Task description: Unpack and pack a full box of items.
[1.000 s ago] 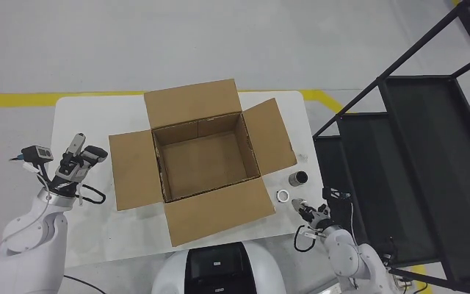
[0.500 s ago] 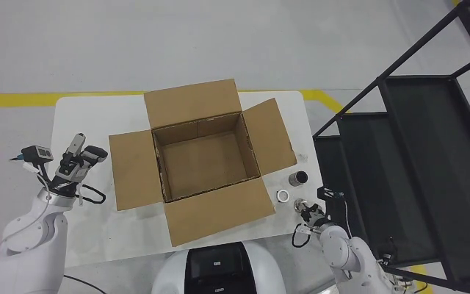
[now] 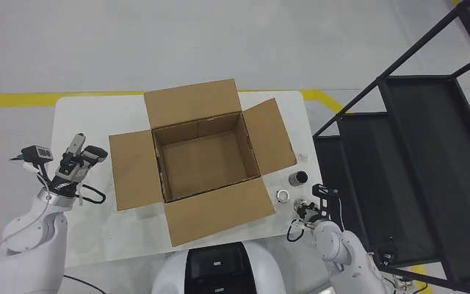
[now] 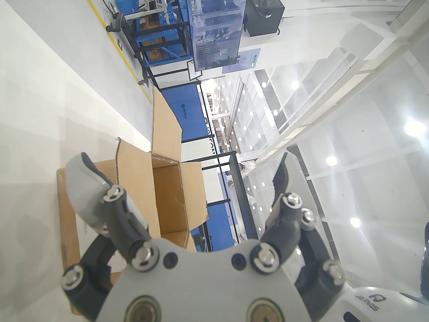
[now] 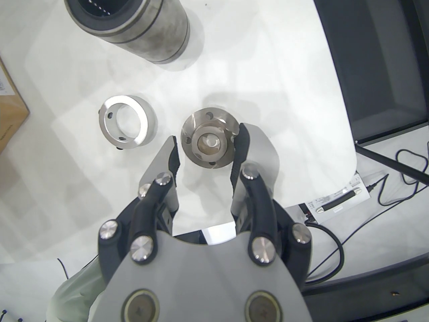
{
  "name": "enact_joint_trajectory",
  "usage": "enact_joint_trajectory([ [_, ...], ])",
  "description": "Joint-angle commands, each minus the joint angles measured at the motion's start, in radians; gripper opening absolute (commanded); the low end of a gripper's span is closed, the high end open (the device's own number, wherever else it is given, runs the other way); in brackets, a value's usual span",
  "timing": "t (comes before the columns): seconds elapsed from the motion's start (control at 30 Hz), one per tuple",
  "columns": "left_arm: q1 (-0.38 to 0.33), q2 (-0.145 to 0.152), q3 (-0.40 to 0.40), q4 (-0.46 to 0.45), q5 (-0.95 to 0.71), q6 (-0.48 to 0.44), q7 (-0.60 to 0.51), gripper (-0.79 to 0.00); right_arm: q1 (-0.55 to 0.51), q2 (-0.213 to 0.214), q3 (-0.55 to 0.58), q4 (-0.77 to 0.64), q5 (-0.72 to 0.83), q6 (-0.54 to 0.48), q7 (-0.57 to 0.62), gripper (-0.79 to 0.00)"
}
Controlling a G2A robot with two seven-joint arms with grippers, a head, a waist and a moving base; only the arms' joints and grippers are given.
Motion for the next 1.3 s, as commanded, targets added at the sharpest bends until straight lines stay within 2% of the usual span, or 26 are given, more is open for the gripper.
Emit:
enact_joint_trajectory([
  [0.0, 0.000, 0.000, 0.000, 0.000, 0.000, 0.000, 0.000, 0.000, 0.002, 0.000, -0.003, 0.005, -0.002, 0.006, -0.003, -0.434],
  [0.13, 0.000, 0.000, 0.000, 0.000, 0.000, 0.000, 0.000, 0.000, 0.010, -0.001, -0.010, 0.017, -0.002, 0.011, -0.005, -0.449],
  [0.23, 0.000, 0.000, 0.000, 0.000, 0.000, 0.000, 0.000, 0.000, 0.016, -0.001, -0.016, 0.018, -0.006, 0.017, -0.006, -0.486],
  [0.27, 0.000, 0.000, 0.000, 0.000, 0.000, 0.000, 0.000, 0.000, 0.017, -0.001, -0.018, 0.018, -0.007, 0.018, -0.005, -0.523],
  [0.37, 0.000, 0.000, 0.000, 0.000, 0.000, 0.000, 0.000, 0.000, 0.021, -0.001, -0.022, 0.019, -0.016, 0.025, -0.004, -0.551],
  [0.6, 0.000, 0.000, 0.000, 0.000, 0.000, 0.000, 0.000, 0.000, 0.015, 0.000, -0.022, 0.002, -0.023, 0.039, -0.008, -0.770],
  [0.97, 0.000, 0.000, 0.000, 0.000, 0.000, 0.000, 0.000, 0.000, -0.055, 0.007, 0.022, -0.099, 0.007, -0.013, -0.002, -0.785],
  [1.27, 0.000, 0.000, 0.000, 0.000, 0.000, 0.000, 0.000, 0.000, -0.204, 0.017, 0.125, -0.298, 0.073, -0.106, -0.022, -0.785],
])
